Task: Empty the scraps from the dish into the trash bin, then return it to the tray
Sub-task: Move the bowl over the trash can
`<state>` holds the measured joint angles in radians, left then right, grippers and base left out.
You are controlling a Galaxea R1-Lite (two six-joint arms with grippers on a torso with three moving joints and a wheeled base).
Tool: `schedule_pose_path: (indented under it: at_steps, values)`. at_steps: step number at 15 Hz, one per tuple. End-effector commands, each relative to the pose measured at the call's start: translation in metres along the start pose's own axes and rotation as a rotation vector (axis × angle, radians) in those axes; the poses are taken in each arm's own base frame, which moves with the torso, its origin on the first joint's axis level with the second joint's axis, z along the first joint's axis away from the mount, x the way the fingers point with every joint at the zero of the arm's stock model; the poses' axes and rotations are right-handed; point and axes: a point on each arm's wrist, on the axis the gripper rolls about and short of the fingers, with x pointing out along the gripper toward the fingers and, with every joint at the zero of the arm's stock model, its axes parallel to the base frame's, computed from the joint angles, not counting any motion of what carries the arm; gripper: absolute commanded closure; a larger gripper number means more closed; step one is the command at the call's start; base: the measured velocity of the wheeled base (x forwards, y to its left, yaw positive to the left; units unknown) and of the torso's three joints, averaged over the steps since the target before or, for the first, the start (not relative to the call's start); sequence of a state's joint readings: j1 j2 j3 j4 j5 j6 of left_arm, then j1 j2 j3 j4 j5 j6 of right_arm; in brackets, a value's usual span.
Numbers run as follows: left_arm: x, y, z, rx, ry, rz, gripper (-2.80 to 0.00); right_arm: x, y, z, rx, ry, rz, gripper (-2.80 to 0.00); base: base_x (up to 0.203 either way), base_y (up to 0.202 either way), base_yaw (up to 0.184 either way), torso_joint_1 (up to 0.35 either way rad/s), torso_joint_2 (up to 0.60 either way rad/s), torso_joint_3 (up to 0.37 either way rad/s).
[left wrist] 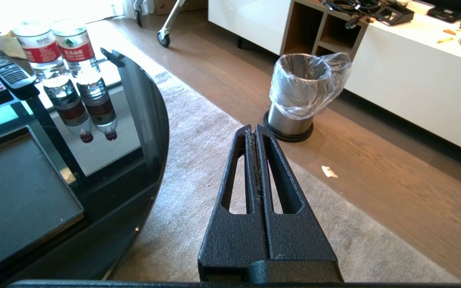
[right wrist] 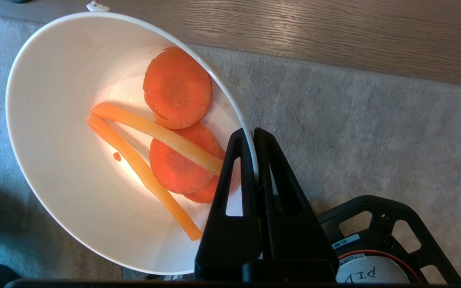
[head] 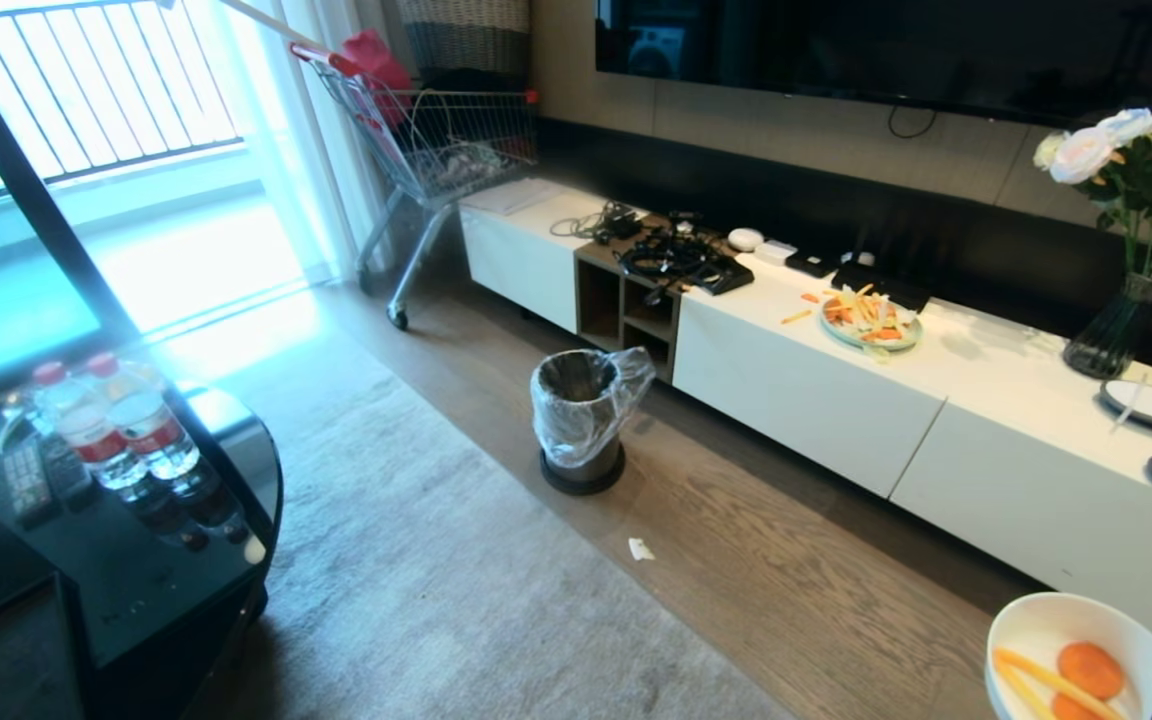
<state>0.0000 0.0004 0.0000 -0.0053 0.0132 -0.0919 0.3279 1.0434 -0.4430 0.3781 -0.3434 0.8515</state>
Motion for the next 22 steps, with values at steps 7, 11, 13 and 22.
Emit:
schedule_pose_path:
  at_steps: [7,11,13,22]
  values:
    - [0.0,0.0,0.0001,-0.002,-0.001,0.001,0.0,-0.0002,-0.0012,-0.001,0.005,0.0,-0.002,0.0,0.0,0.0,0.0,0.0,0.0,0.0]
    - [0.0,0.0,0.0001,-0.002,-0.001,0.001,0.0,0.0007,0.0003,-0.0002,0.006,-0.001,0.0,0.0,0.0,0.0,0.0,0.0,0.0,0.0]
    - [0.0,0.0,0.0001,0.0,-0.001,0.001,0.0,0.0005,0.0005,0.0001,0.003,0.0,-0.003,0.0,0.0,0.0,0.0,0.0,0.0,0.0]
    - [0.0,0.0,0.0001,-0.001,-0.001,0.001,0.0,0.0019,0.0008,-0.0004,0.0,0.004,-0.007,0.0,0.0,0.0,0.0,0.0,0.0,0.0]
